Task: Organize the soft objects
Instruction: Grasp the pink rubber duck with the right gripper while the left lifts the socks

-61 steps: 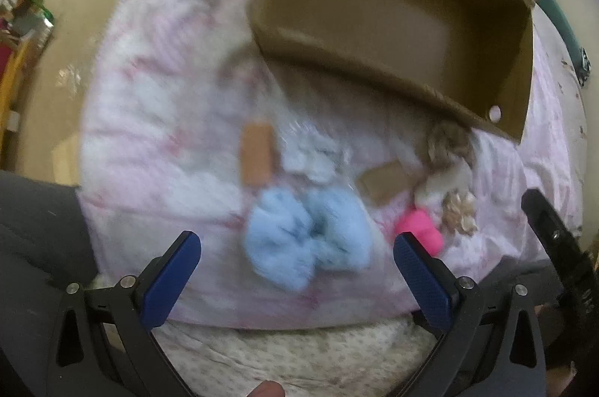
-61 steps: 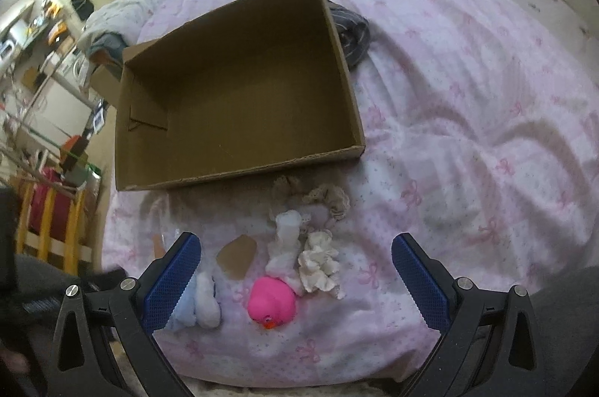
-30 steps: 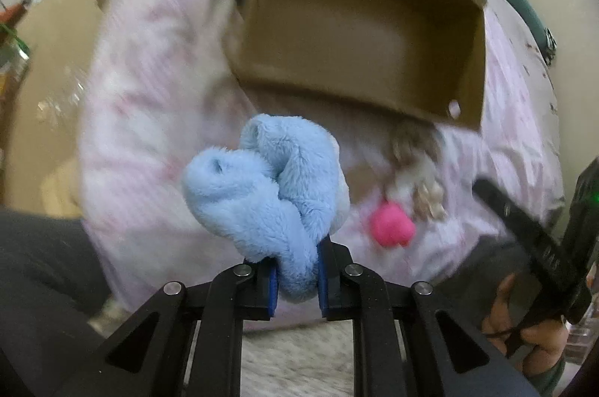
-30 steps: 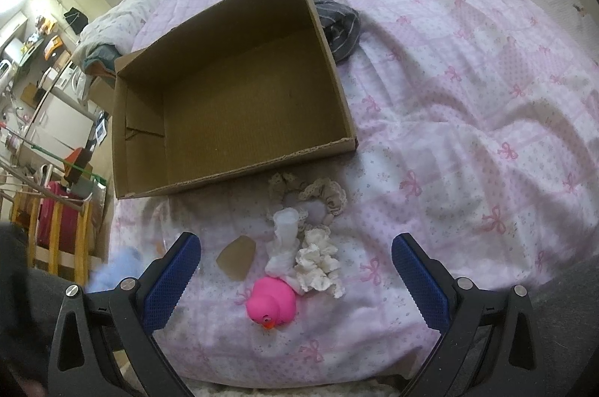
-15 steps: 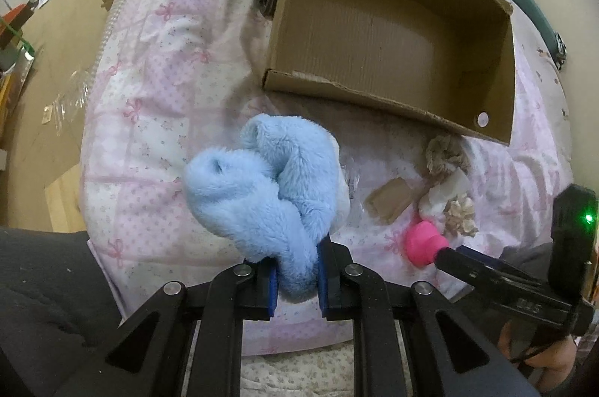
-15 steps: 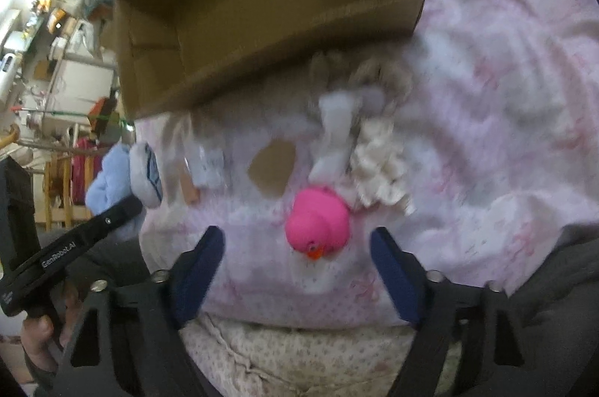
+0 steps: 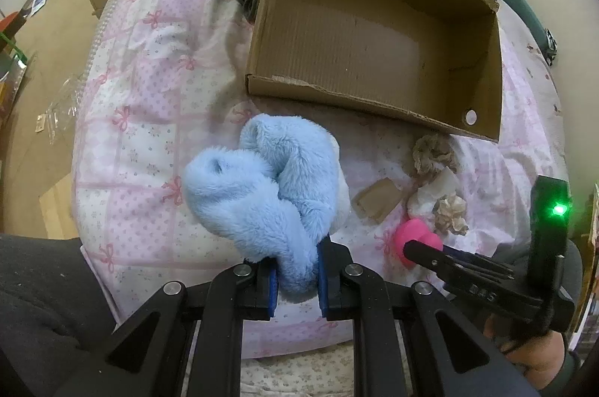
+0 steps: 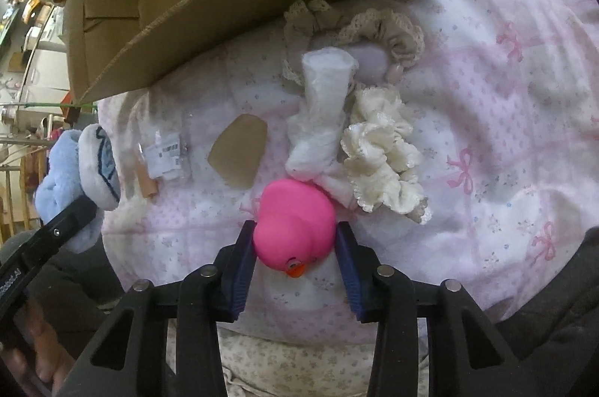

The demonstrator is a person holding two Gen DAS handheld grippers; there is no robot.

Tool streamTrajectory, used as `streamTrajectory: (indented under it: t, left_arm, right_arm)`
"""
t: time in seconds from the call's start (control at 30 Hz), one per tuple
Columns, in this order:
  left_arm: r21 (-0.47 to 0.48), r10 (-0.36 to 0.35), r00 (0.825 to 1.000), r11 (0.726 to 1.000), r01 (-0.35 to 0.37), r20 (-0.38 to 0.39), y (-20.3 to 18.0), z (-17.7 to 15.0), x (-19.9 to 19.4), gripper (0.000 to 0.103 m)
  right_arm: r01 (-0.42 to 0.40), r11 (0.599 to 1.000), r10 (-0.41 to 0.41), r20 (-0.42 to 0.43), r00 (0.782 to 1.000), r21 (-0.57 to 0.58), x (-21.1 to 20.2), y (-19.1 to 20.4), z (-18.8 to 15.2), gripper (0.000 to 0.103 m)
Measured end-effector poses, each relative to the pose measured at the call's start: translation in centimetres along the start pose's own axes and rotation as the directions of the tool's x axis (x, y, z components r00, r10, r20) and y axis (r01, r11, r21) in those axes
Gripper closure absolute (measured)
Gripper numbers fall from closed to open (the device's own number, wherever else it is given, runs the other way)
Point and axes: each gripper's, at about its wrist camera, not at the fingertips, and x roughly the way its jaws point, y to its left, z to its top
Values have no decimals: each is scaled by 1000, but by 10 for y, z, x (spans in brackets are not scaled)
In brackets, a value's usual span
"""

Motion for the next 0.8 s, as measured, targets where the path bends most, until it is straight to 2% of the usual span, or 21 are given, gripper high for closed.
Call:
streamTrajectory:
  t: [0.27, 0.8]
  left_arm:
    - [10, 27, 999, 1000, -27, 31, 0, -3, -4, 88]
    - [14, 85, 994, 996, -86, 67, 0, -7, -6, 88]
  right_arm:
    - [-140, 987, 147, 94, 985, -75, -27, 17, -7, 59]
    - [-170, 980, 183, 119, 976, -107, -42, 13, -9, 59]
